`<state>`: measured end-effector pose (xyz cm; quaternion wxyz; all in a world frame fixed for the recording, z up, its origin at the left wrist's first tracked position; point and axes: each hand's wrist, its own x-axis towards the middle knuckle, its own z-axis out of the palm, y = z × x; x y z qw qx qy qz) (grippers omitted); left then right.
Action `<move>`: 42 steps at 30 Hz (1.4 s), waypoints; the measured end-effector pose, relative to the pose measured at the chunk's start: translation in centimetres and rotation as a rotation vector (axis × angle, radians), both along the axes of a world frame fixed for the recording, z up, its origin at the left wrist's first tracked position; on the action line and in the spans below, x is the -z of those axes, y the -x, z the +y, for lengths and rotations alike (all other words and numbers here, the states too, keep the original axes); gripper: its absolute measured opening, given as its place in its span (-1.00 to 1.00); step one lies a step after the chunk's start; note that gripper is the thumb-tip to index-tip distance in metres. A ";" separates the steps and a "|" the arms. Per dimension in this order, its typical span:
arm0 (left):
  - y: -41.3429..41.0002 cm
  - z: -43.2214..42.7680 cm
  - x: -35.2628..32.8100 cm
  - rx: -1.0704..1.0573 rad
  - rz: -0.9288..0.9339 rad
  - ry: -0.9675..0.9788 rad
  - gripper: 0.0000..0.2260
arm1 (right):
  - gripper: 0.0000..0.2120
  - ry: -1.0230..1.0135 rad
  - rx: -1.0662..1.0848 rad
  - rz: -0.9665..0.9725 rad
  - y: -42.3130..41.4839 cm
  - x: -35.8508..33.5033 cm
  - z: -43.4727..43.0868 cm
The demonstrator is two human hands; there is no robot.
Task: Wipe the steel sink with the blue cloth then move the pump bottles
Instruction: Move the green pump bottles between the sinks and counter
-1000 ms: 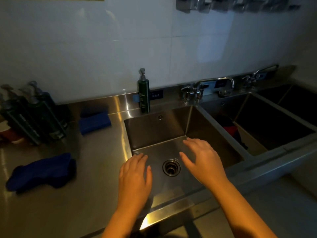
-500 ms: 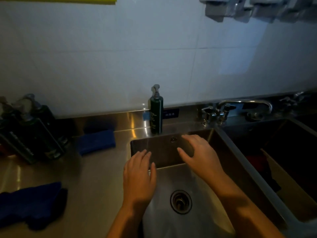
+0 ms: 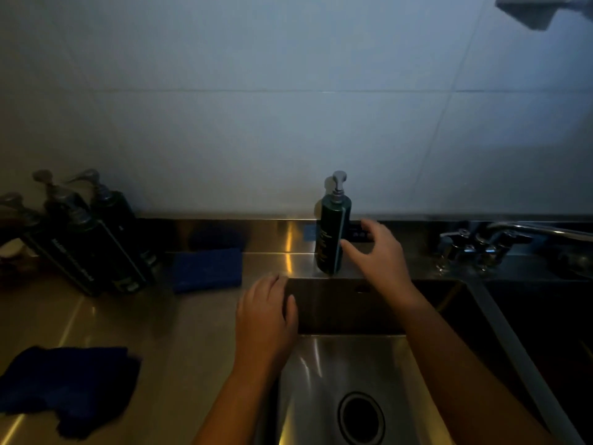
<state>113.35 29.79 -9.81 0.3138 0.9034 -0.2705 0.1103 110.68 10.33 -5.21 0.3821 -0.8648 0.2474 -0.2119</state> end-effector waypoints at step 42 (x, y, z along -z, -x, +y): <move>11.2 8.5 -1.2 -0.304 -0.016 -0.046 -0.72 | -0.48 -0.341 -0.201 -0.159 6.9 -0.2 9.4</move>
